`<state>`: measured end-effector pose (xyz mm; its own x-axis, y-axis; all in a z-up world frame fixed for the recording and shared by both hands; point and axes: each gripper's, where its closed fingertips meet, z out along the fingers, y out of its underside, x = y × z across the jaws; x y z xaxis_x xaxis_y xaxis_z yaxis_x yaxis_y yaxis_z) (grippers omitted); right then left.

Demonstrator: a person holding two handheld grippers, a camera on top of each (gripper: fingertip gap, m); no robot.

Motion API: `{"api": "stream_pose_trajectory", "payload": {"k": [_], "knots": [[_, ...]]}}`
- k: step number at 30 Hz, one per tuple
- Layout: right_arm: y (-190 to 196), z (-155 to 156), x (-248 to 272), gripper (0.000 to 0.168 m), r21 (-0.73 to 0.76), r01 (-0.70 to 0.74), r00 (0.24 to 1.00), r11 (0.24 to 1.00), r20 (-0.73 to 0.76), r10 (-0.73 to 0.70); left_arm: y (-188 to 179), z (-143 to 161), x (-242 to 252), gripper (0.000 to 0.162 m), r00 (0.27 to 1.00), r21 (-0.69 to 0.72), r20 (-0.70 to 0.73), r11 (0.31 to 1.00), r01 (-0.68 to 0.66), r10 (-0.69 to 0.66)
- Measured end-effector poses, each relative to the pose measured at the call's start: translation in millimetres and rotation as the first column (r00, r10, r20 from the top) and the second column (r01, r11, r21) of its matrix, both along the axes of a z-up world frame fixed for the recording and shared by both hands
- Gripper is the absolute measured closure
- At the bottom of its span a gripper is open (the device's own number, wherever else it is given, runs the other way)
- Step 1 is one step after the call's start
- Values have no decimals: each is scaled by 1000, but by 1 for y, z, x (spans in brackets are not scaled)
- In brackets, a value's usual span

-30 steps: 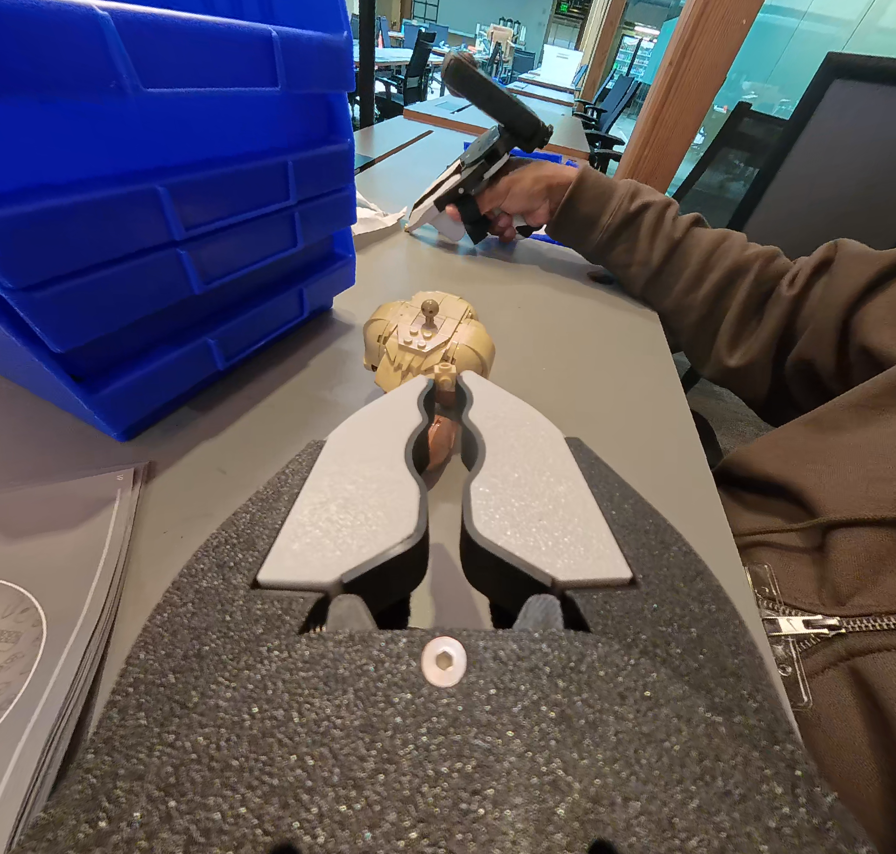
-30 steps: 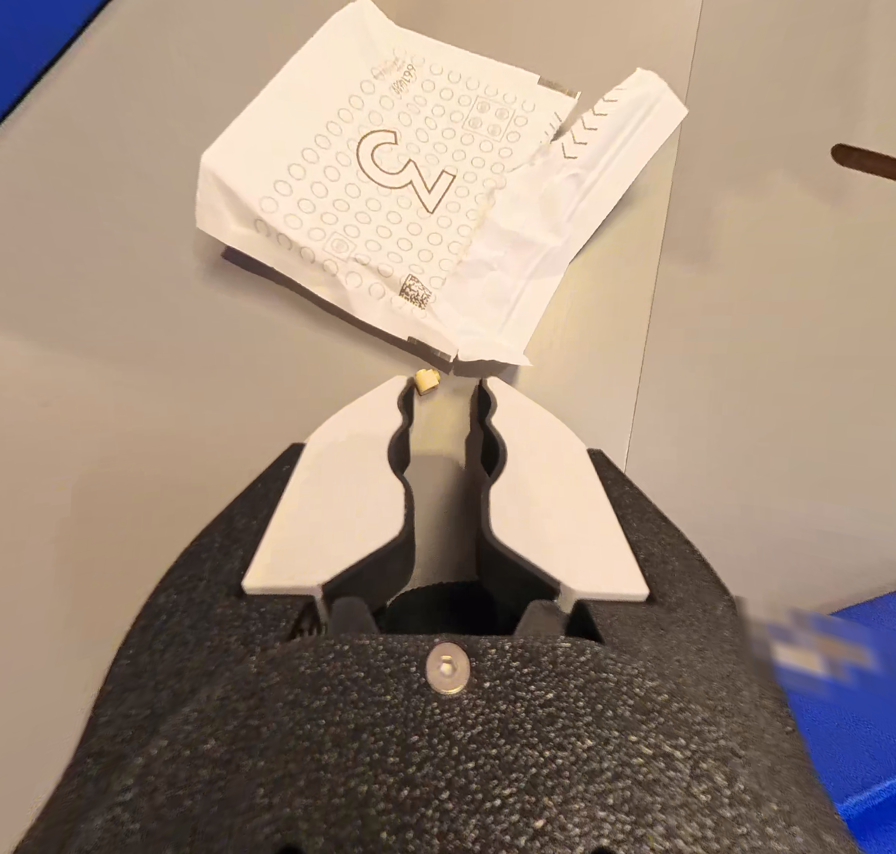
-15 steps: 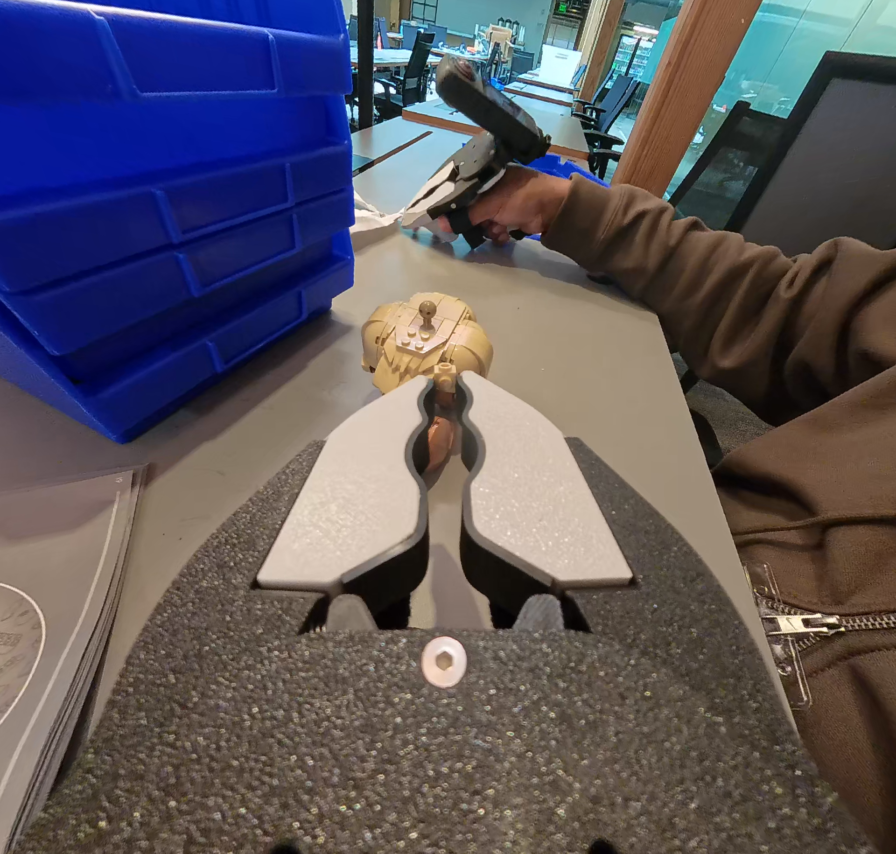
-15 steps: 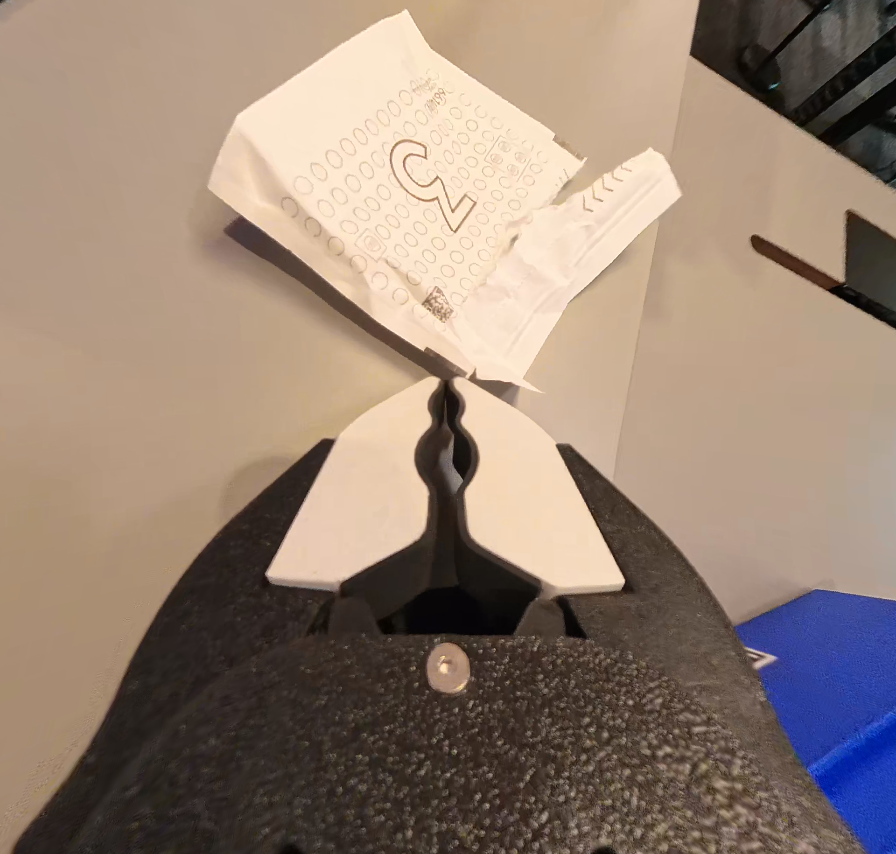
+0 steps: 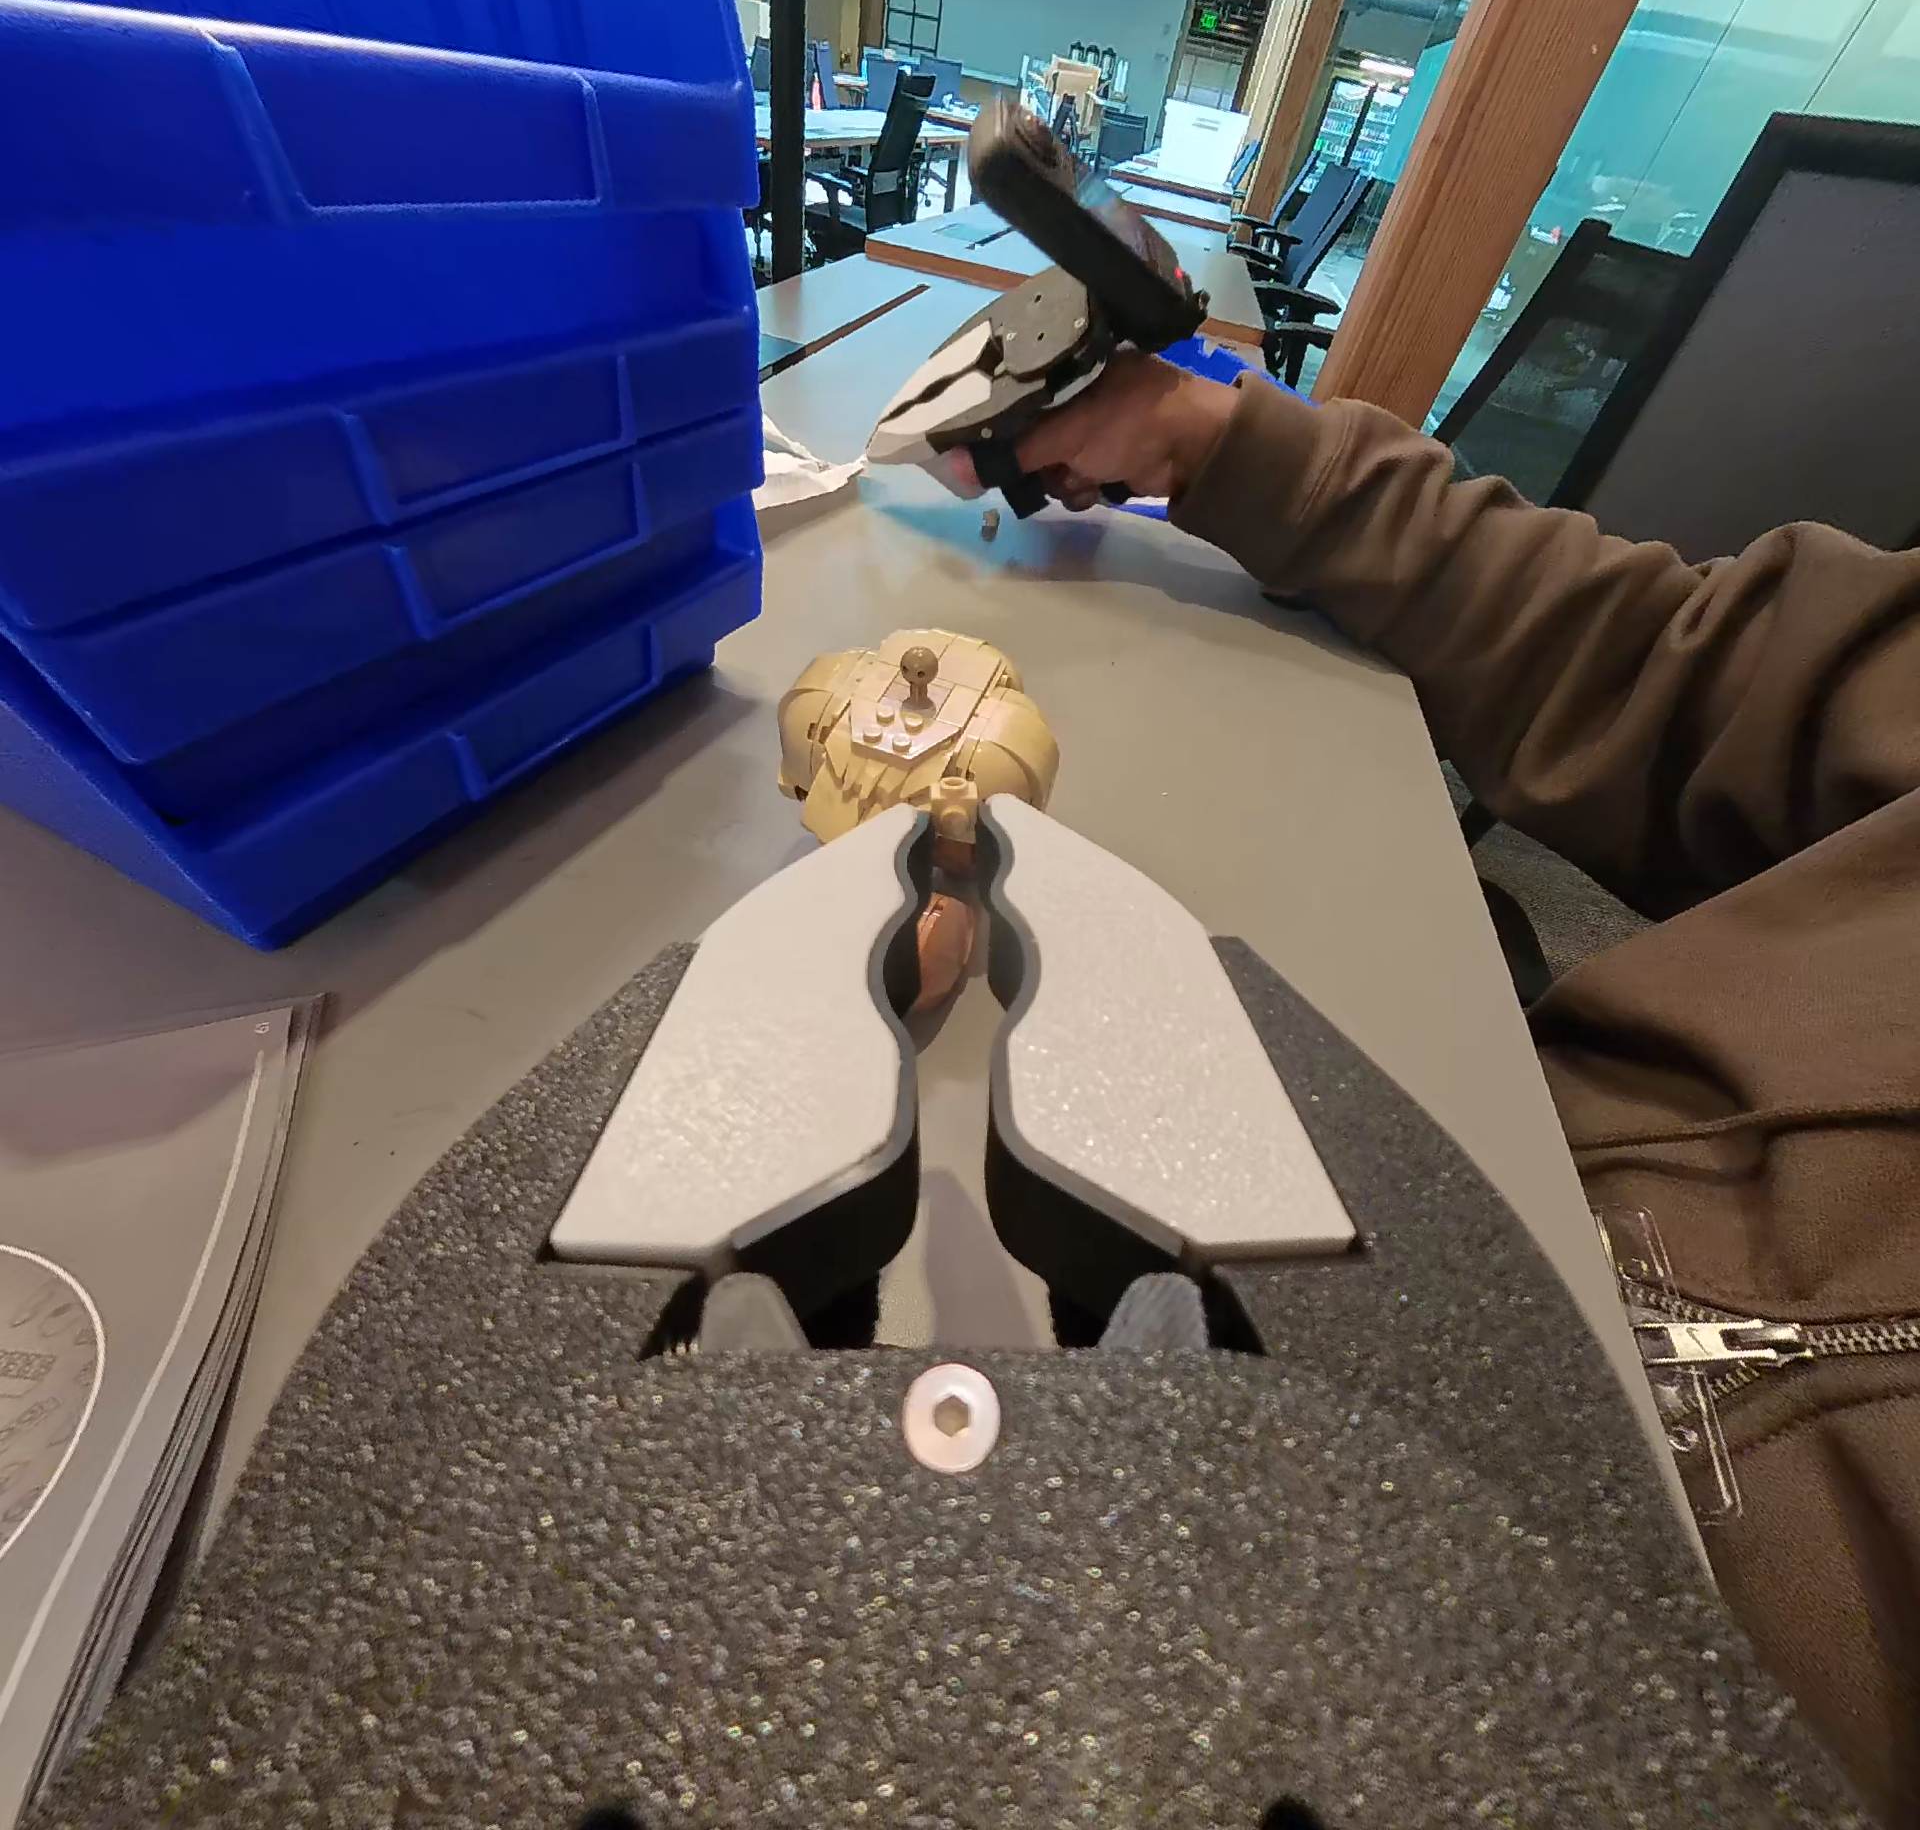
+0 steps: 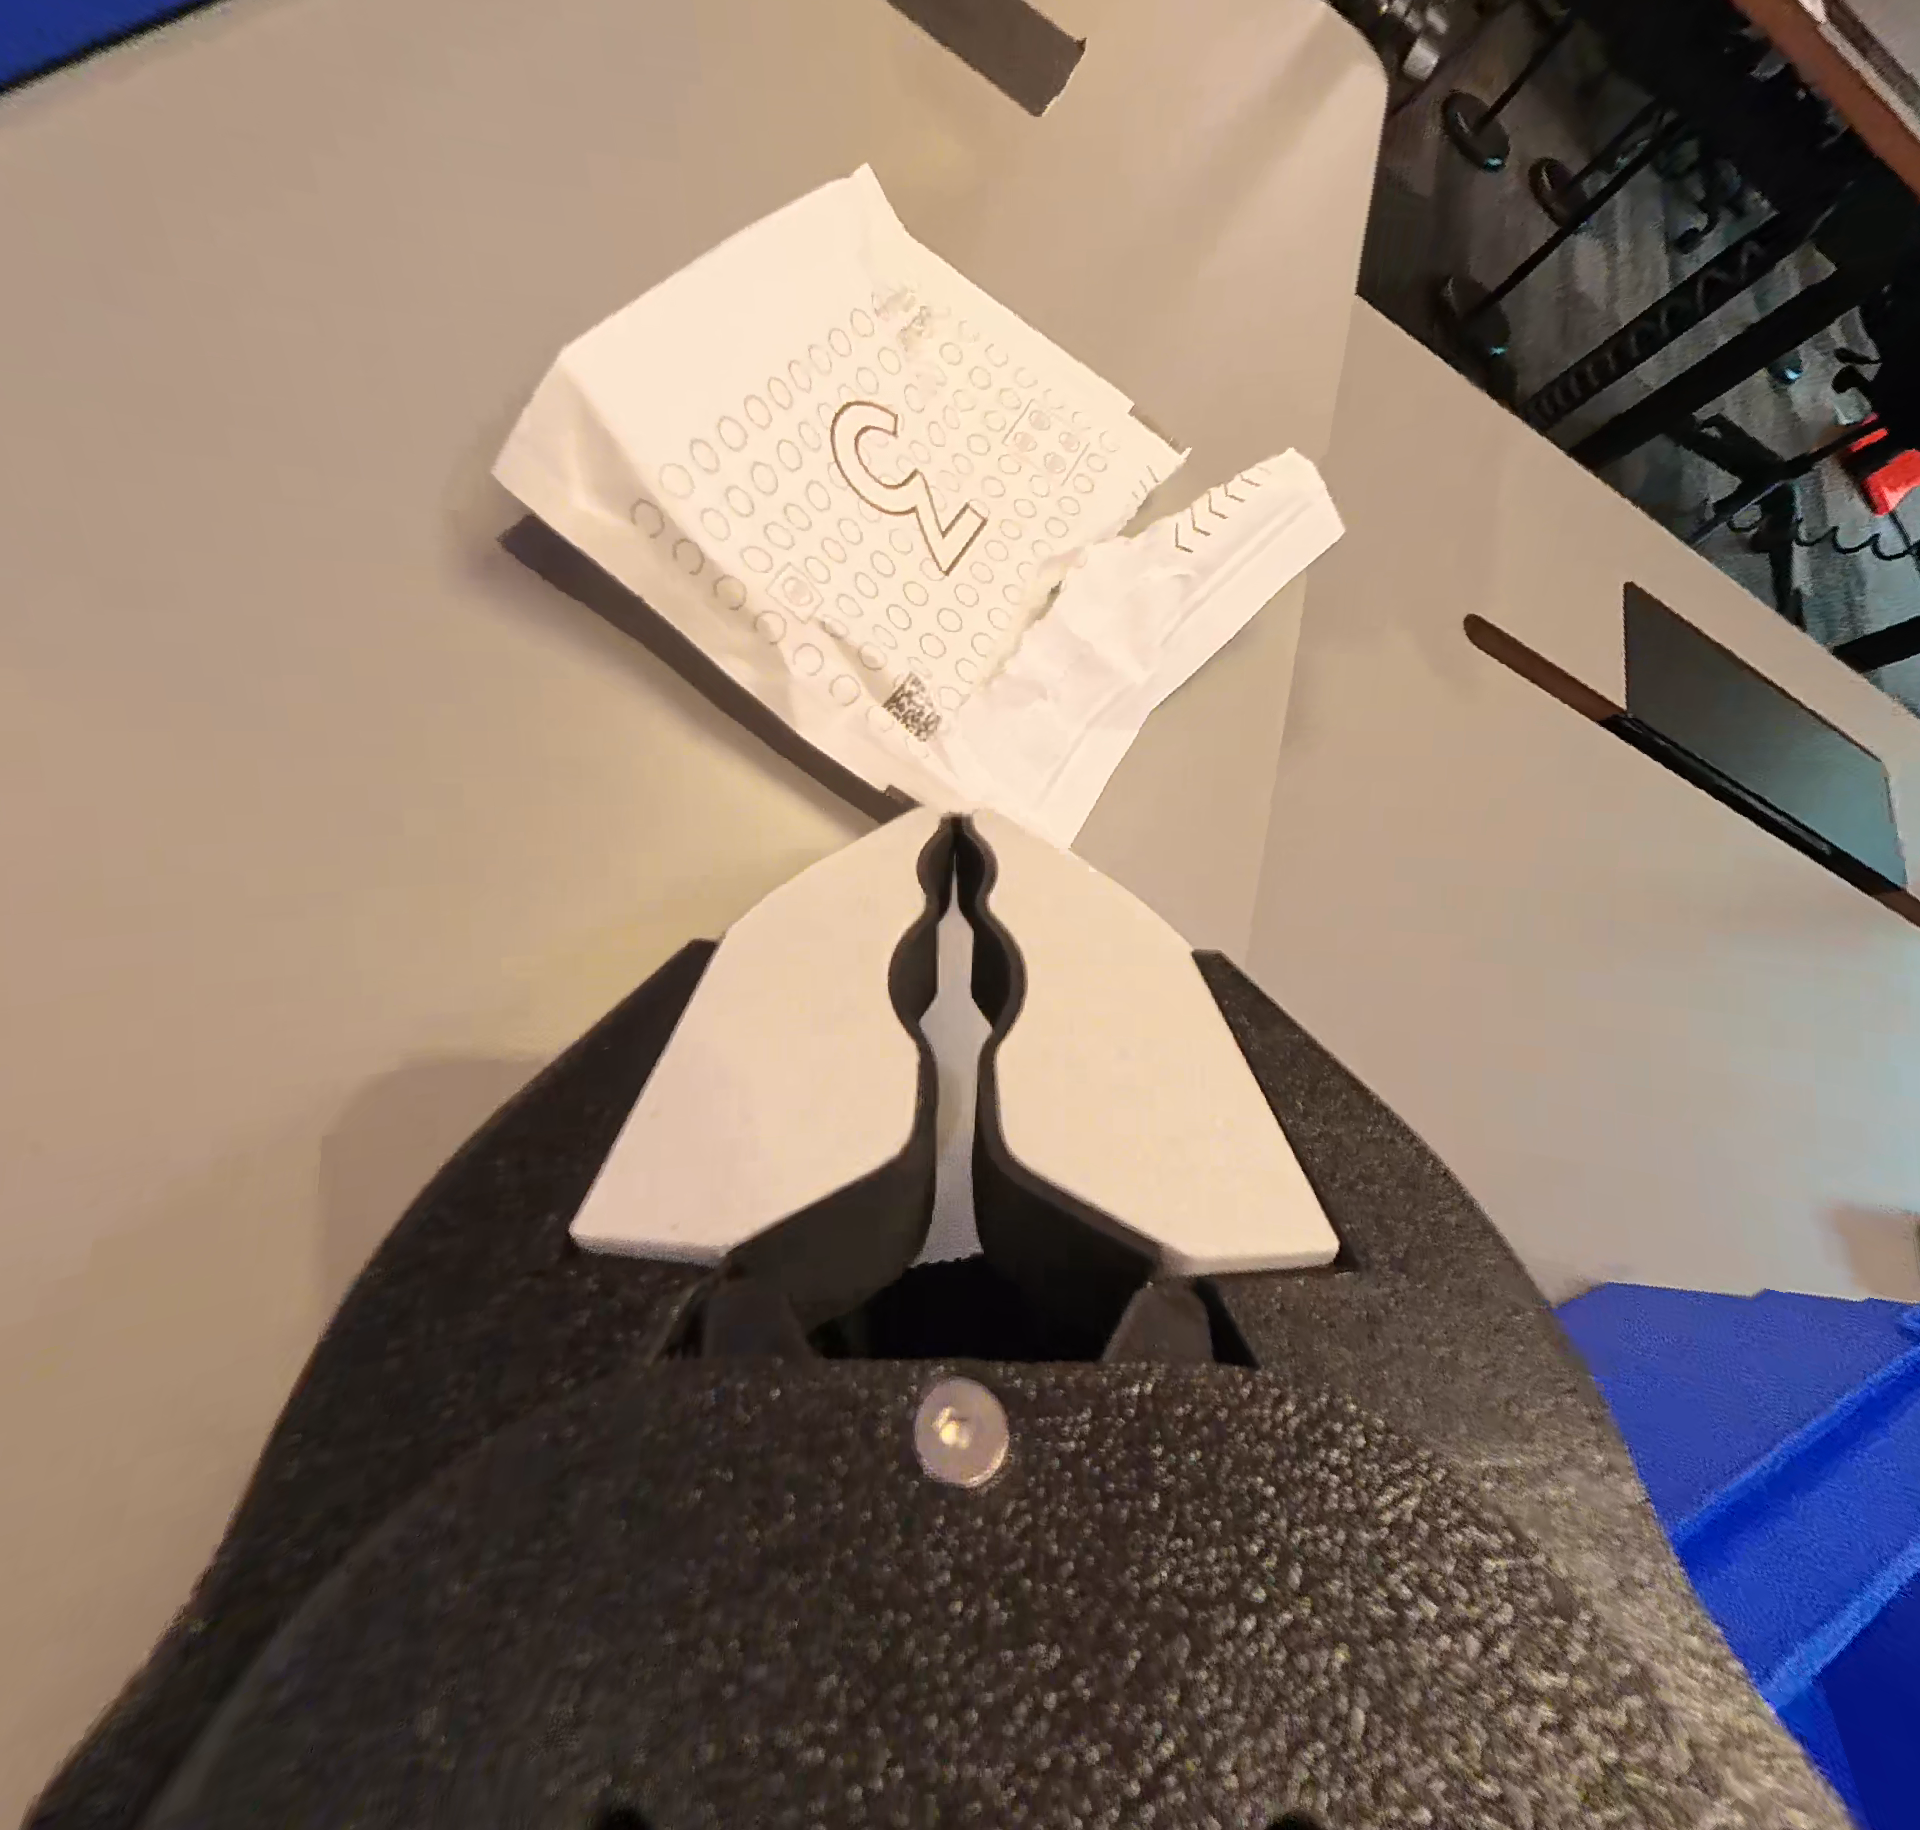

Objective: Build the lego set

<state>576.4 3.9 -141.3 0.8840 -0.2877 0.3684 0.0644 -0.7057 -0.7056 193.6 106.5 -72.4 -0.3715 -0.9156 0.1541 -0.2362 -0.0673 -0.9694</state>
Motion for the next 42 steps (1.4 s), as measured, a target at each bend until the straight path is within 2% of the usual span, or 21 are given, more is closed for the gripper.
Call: {"api": "stream_pose_trajectory", "payload": {"k": [7, 13, 19, 22, 26, 37, 42], "knots": [[-2, 32, 25, 165, 147, 64, 992, 987, -121, -46, -1, -3, 1, 155, 1000, 5, -10, 1000, 1, -1], [-49, 8, 5, 144, -68, 55, 966, 996, -251, -70, 2, -1, 0, 155, 1000, 2, -5, 1000, -8, 8], [-73, 1, -33, 148, 77, 19, 943, 997, -333, 8, -2, -5, 2, 155, 1000, 1, -17, 1000, 7, -7], [-71, -4, -29, 150, 139, 45, 947, 989, -322, 2, -5, -9, 3, 155, 1000, 18, -26, 1000, 9, -8], [-71, -7, -27, 150, 138, 54, 958, 989, -287, -12, -3, -6, 2, 155, 1000, 17, -15, 1000, -4, 4], [-68, -21, -32, 150, 14, 32, 975, 999, -223, -28, -4, -5, 2, 155, 1000, 14, -16, 1000, 7, -7], [-64, -21, -35, 159, 10, 18, 974, 1000, -224, -15, -4, -5, 2, 155, 1000, 15, -16, 1000, 6, -5]]}}
